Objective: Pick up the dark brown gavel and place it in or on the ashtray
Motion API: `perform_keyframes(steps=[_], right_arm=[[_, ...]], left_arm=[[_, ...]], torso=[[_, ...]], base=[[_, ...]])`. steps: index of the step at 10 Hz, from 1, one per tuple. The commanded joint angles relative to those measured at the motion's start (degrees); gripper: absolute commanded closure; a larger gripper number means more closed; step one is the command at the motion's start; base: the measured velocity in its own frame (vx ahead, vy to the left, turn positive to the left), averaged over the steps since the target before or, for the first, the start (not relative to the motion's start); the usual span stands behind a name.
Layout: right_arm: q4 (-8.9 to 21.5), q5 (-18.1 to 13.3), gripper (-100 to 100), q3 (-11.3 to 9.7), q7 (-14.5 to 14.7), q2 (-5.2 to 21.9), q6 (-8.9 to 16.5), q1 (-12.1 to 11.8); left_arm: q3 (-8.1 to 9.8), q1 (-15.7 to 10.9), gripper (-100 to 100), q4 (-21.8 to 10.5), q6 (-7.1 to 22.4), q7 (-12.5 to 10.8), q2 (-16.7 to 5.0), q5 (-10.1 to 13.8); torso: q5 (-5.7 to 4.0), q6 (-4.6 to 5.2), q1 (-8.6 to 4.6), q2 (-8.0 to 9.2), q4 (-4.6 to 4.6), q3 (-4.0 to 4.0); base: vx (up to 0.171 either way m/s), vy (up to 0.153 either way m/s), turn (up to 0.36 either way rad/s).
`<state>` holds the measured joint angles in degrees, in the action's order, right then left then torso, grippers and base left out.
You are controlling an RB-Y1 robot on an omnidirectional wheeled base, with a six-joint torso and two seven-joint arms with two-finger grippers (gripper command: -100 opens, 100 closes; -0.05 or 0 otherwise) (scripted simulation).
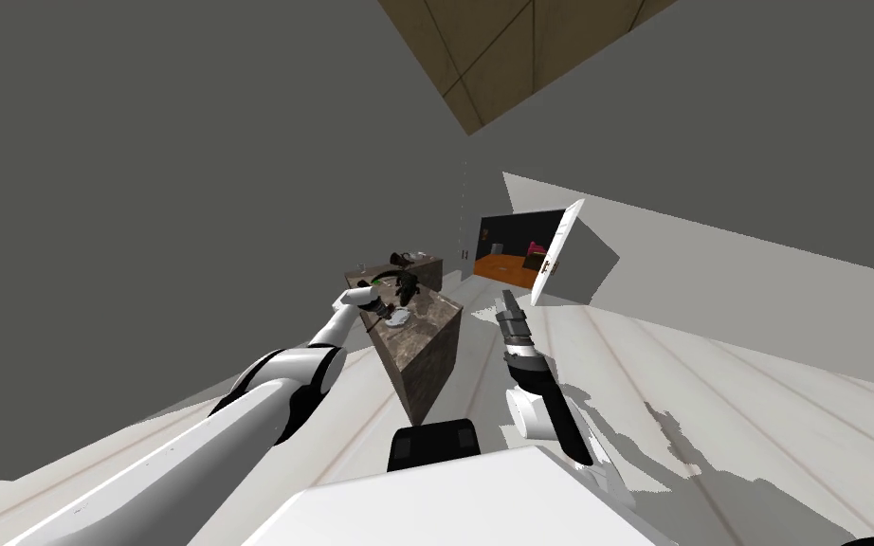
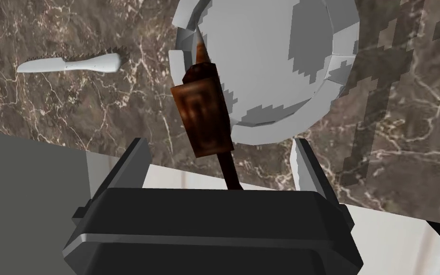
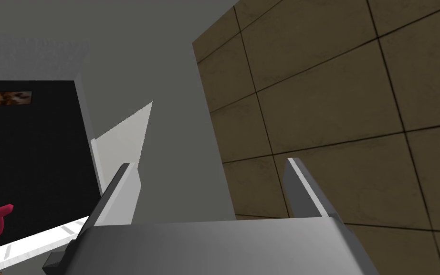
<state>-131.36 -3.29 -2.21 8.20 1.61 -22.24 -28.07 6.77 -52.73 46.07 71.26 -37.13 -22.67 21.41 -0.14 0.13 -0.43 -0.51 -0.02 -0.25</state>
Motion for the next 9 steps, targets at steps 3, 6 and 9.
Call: perform_keyframes(steps=[3, 6, 9], right_arm=[[0.00, 0.00, 0, 0.00, 0.00, 0.00, 0.00, 0.01], [0.00, 0.00, 0, 0.00, 0.00, 0.00, 0.00, 0.01], [0.00, 0.00, 0, 0.00, 0.00, 0.01, 0.00, 0.01]], left_arm=[[-4.11, 3.77, -100, 4.71, -2.39, -1.48, -6.41, 6.33], [-4.45, 4.43, -100, 6.40, -2.39, -1.48, -10.18, 10.91], [-4.45, 4.43, -100, 6.40, -2.39, -1.48, -10.18, 10.91]], torso=[[0.00, 0.04, 0.08, 0.03, 0.01, 0.02], [0.00, 0.05, 0.06, 0.03, 0.01, 0.02], [0.01, 0.07, 0.10, 0.05, 0.01, 0.02]], base=[[0.011, -0.026, 0.076], [0.006, -0.018, 0.038], [-0.001, 0.003, -0.009]])
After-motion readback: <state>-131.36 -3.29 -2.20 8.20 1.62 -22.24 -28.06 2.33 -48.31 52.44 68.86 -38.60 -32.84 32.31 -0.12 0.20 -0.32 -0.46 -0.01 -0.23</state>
